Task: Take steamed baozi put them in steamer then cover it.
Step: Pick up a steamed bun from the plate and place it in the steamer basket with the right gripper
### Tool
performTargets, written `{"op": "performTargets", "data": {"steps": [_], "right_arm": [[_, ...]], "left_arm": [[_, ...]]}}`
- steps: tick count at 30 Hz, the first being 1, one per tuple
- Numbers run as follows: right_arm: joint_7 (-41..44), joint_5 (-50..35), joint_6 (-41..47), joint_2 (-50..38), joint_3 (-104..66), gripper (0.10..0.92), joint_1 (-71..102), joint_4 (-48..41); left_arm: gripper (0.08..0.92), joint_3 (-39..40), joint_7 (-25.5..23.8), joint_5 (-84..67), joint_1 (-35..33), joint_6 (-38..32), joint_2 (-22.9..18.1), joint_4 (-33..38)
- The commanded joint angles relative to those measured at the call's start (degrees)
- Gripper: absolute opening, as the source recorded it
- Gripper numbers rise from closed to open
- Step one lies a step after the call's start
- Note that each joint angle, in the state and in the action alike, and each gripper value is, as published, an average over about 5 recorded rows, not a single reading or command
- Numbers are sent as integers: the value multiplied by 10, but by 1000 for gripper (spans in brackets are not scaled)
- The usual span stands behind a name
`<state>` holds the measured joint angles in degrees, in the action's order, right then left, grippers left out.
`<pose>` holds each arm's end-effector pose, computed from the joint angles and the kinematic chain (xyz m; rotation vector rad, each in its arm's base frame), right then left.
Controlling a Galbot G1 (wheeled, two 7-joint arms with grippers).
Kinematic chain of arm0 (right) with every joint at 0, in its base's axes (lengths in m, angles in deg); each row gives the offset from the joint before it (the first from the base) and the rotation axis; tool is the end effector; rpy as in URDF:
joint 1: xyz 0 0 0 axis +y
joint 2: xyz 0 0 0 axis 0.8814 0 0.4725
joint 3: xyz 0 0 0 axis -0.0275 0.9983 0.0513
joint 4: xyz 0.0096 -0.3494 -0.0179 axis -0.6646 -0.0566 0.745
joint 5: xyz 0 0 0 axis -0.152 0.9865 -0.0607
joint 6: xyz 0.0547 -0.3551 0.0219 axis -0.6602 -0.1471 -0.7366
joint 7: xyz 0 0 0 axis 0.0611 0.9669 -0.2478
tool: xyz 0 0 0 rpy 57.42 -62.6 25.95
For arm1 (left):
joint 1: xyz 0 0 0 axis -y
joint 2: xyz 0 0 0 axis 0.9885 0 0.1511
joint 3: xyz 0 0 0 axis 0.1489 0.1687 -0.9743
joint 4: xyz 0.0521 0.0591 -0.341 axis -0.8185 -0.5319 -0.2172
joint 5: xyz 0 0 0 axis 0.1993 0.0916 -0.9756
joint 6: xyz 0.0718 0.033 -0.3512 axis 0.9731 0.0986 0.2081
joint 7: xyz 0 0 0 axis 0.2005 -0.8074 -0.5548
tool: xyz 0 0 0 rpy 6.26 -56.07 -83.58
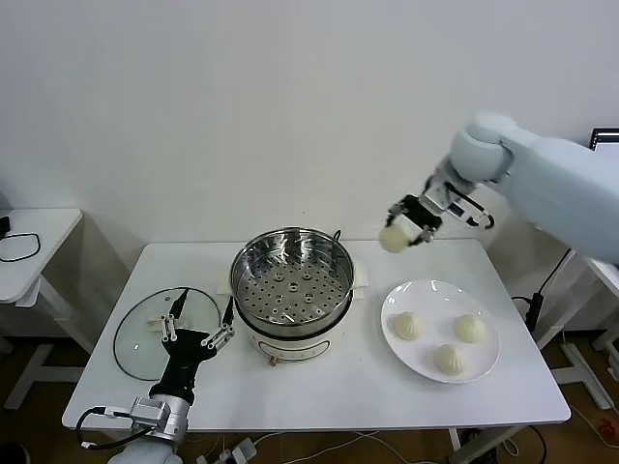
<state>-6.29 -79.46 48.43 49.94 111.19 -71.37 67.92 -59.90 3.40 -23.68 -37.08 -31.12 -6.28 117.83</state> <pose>0.5512 0.0235 0.0454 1.8144 -0.6869 2.3617 0.1926 0.0227 -0.2772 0.1693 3.0436 0.1997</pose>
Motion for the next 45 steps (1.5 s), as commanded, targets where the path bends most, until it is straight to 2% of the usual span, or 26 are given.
{"op": "performTargets", "data": {"steps": [1,13,23,43,45], "right_arm": [[-9,2,-96,113,89,653,-93,3],[-51,96,-172,281,47,653,23,-185],[-75,190,-205,351,-10,653,124,-349],[-121,258,-206,374,-57,654,177,-424],[-120,257,-204,372,-57,674,177,-421]], "left_arm": [[823,-8,-1,-6,1,1,1,-2],[823,-48,-14,-24,9,1,17,-28],[823,-68,-22,-33,9,-3,18,-39],[823,-72,-24,-35,9,-4,17,-38],[823,-73,-25,-35,9,-4,17,-38]]}}
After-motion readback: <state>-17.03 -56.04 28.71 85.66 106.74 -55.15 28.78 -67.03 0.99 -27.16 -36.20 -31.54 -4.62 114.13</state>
